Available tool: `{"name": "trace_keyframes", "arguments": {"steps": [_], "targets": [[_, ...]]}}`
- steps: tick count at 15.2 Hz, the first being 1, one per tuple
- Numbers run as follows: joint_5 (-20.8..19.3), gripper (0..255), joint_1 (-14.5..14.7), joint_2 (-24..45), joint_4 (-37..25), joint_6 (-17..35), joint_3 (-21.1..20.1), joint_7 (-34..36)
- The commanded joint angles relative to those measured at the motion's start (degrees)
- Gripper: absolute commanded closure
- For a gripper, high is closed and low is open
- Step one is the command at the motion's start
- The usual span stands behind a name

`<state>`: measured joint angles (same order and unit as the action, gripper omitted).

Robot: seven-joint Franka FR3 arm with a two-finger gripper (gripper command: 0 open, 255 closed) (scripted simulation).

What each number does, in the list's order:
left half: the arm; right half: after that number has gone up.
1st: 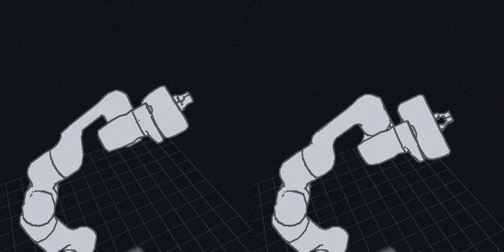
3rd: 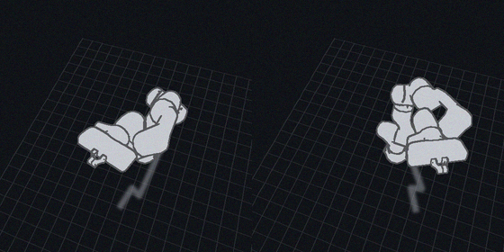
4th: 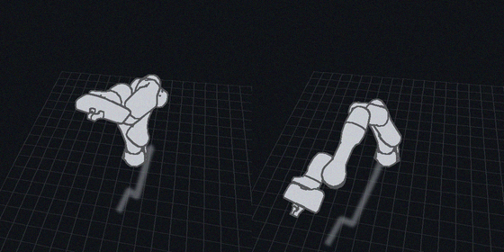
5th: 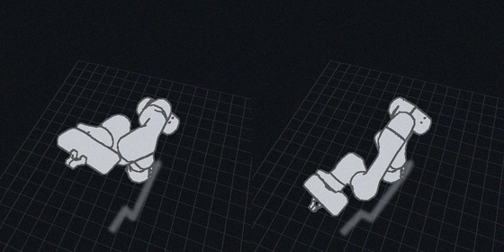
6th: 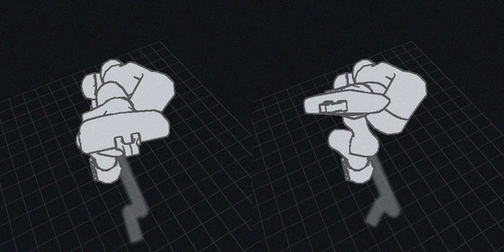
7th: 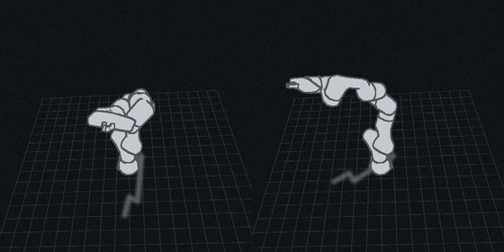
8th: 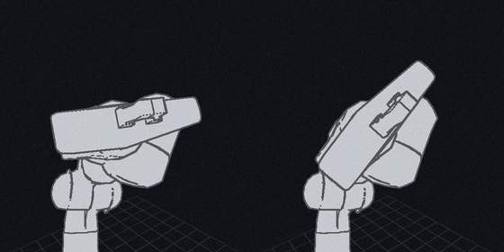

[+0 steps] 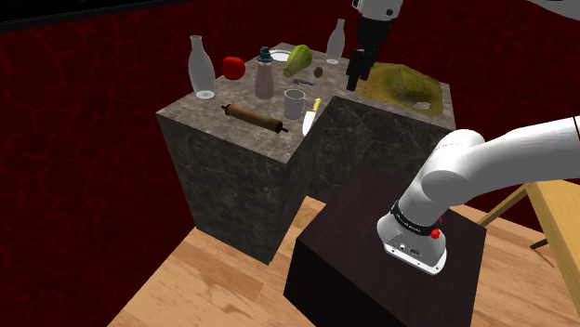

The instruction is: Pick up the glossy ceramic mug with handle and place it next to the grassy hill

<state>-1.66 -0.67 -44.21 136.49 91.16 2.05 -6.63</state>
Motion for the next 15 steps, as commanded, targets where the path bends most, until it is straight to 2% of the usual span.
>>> {"name": "trace_keyframes", "arguments": {"steps": [1,8,15], "targets": [[0.00,0,0.00,0.00,0.00,0.00,0.00,0.00],[-1.17,0,-0.77,13.75,-2.43,11.46,1.08,0.10],[-1.82,0,-1.47,28.70,-8.69,20.31,2.17,0.19]]}}
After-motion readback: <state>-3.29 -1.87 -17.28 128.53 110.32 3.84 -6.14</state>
